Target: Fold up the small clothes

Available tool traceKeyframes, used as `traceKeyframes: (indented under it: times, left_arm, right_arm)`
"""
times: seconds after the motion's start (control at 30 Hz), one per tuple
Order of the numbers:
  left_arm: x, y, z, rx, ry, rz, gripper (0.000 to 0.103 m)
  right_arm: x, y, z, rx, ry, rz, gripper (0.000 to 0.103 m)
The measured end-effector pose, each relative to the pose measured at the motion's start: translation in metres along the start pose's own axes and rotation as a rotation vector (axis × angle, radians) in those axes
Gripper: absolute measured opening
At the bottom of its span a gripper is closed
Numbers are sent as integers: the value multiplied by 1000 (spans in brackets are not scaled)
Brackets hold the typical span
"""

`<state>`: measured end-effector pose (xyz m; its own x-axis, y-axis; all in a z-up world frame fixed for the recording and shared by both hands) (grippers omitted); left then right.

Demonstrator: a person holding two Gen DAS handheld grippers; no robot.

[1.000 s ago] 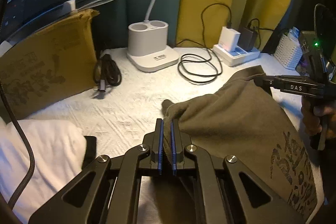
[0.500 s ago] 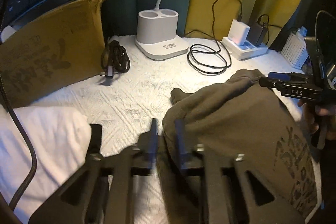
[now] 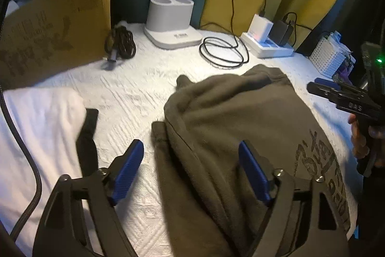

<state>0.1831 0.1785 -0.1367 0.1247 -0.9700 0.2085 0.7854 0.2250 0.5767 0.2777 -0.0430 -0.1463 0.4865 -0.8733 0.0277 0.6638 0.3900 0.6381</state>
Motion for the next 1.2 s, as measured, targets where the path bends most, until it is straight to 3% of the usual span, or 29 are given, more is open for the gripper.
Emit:
traceKeyframes:
  times: [0.37, 0.5, 0.57, 0.73, 0.83, 0.93, 1.0, 1.07, 1.17, 1.2]
  left_arm:
    - [3, 6, -24, -6, 12, 5, 88]
    - [27, 8, -32, -10, -1, -79, 87]
    - [36, 8, -36, -16, -12, -107, 82]
    - [50, 10, -40, -26, -76, -116, 44]
    - [58, 8, -39, -21, -86, -125, 33]
    - [60, 8, -38, -20, -88, -124, 31]
    - [61, 8, -38, -20, -91, -124, 28]
    - [63, 7, -37, -14, -82, -130, 27]
    - [67, 7, -33, 5, -71, -133, 25]
    - [69, 8, -31, 14, -73, -132, 25]
  right_arm:
    - [-5, -20, -18, -44, 76, -4, 63]
    - [-12, -23, -30, -53, 140, -13, 63]
    - [-16, -23, -34, -51, 156, -7, 63]
    - [-19, -22, -40, -39, 189, -26, 63]
    - [-27, -21, -42, -24, 198, -24, 63]
    - [-41, -24, -44, -12, 193, 24, 62]
    - [-51, -23, -45, -9, 174, 67, 57]
    - [-56, -22, -44, -7, 195, 73, 40]
    - [-59, -23, -42, -11, 222, 76, 24]
    - [-61, -24, -40, -9, 225, 88, 23]
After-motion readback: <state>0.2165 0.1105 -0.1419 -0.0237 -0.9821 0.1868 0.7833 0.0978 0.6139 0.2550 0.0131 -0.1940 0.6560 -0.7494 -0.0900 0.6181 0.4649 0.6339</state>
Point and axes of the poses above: each gripper's, at about its wrist camera, not at the fingertips, and z roughly against the way its jaws point, x to its right, y to its top, the point moved 6 cm from there along -z, roughly the way its jaws point, and after that the axes turned 4 degrees about z, right-handed, at the moved point
